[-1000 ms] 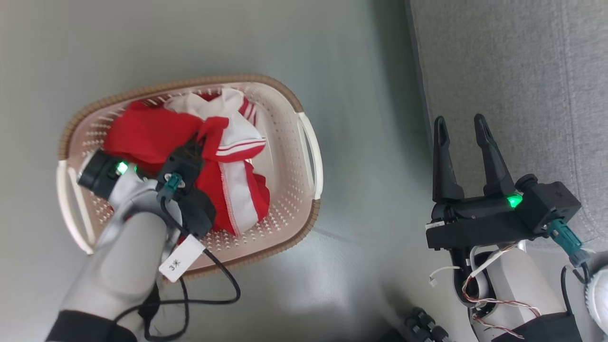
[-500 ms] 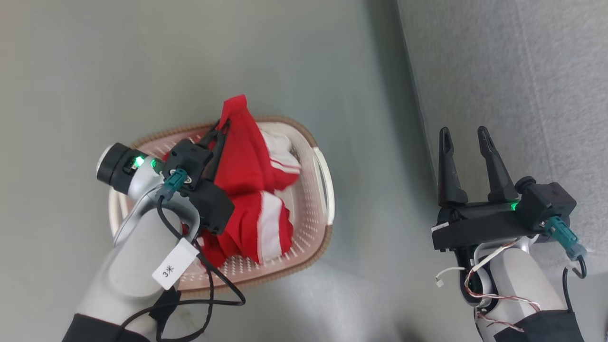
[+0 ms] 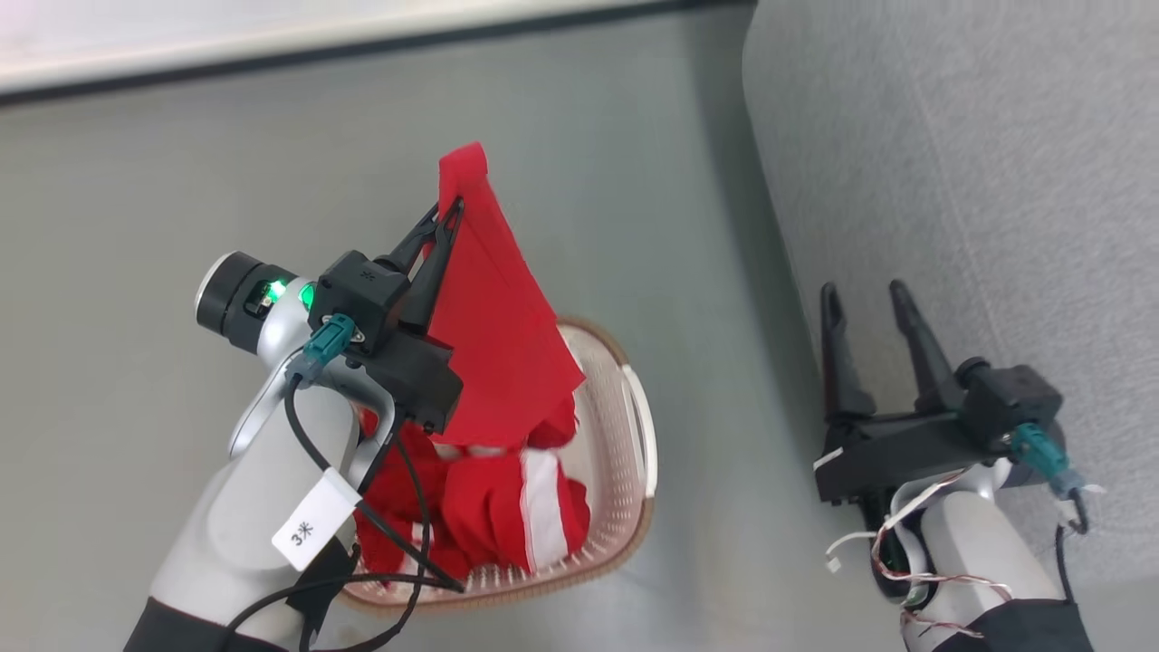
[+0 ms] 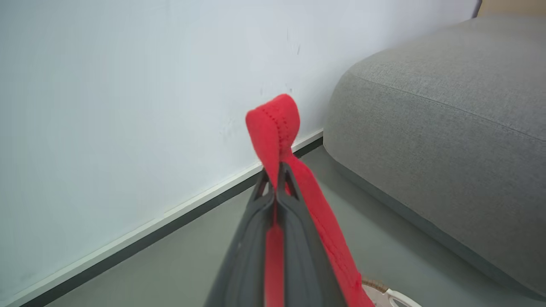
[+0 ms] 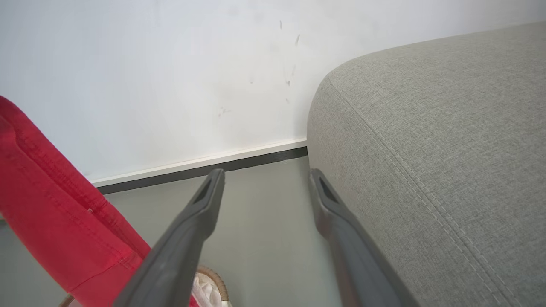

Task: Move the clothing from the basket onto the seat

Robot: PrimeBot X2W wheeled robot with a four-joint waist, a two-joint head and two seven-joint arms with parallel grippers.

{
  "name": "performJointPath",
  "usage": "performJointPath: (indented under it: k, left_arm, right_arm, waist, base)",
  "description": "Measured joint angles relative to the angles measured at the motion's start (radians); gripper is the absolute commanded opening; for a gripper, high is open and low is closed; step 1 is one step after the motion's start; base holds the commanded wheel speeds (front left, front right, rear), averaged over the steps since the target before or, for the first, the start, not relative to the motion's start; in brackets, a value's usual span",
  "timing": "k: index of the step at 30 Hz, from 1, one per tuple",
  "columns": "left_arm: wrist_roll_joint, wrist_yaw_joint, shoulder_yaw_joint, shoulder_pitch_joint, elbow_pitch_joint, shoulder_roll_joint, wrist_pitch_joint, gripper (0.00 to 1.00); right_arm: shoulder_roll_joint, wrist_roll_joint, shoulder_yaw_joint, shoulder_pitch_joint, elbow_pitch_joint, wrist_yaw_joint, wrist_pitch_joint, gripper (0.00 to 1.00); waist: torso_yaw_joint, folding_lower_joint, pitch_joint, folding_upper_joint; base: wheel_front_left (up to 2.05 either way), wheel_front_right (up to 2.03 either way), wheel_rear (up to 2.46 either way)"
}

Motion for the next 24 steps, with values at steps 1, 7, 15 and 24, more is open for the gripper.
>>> performJointPath:
  k: [1,7,15,24]
  left_arm:
    - [-0.005,0.0,-0.003,0.0,-0.004,0.002,0.0,0.0]
    - [-0.053,0.0,-0.034,0.005,-0.026,0.016,0.0,0.0]
    - [-0.115,-0.001,-0.079,0.005,-0.039,0.047,0.0,0.0]
    - [-0.175,-0.007,-0.12,0.008,-0.053,0.043,0.0,0.0]
  right_arm:
    - [0.0,0.0,0.007,0.0,0.009,0.0,0.0,1.0]
    - [0.0,0.009,0.038,0.003,0.052,0.009,0.0,1.0]
    - [0.0,0.008,0.035,0.057,0.106,0.021,0.0,1.0]
    - [-0.002,-0.006,0.067,0.087,0.139,0.064,0.0,1.0]
  waist:
    - [0.002,0.0,-0.015,-0.0001]
    - [0.006,0.0001,-0.105,0.0]
    - [0.003,0.0,-0.226,0.0]
    - [0.001,0.0001,-0.36,0.0]
  base:
    - [0.0,0.0,0.0]
    - [0.0,0.0,0.0]
    - [0.0,0.0,0.0]
    - [0.0,0.0,0.0]
